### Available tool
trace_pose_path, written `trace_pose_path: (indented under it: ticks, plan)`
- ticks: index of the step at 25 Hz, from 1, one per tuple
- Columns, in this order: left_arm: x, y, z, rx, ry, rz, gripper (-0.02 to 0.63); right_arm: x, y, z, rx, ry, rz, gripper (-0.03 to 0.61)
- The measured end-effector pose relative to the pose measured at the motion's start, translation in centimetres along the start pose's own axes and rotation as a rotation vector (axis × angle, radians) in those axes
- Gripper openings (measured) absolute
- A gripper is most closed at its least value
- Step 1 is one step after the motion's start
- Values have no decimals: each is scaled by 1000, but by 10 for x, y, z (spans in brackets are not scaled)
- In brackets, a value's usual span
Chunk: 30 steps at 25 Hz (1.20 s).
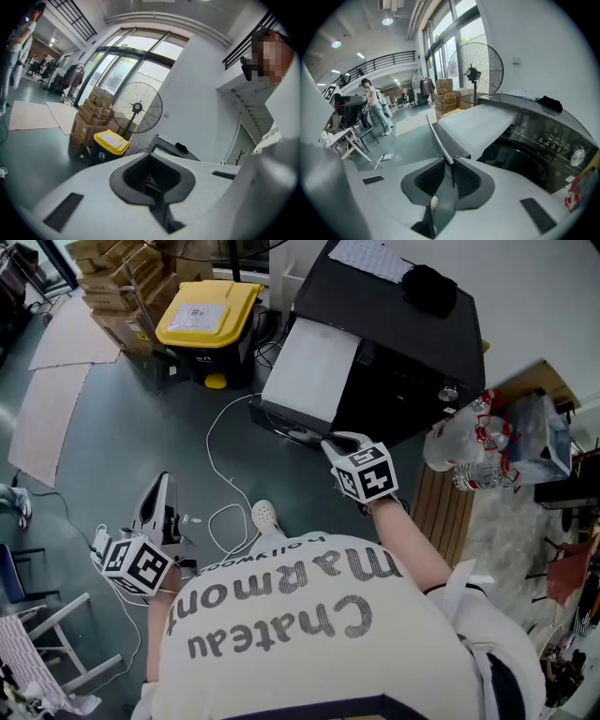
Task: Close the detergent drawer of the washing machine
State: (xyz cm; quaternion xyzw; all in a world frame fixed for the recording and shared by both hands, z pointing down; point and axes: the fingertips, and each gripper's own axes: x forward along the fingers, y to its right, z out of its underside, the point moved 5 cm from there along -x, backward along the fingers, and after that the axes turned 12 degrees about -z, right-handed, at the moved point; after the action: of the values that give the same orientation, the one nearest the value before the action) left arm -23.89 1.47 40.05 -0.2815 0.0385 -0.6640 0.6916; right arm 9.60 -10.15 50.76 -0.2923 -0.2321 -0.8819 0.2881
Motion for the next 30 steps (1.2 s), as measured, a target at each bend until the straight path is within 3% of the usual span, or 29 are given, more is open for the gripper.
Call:
trace_pose_path:
  ticks: [30]
  plan:
    - [6,-9,-3,-8,-8,-10,8,-15,19,-12,58,46,44,81]
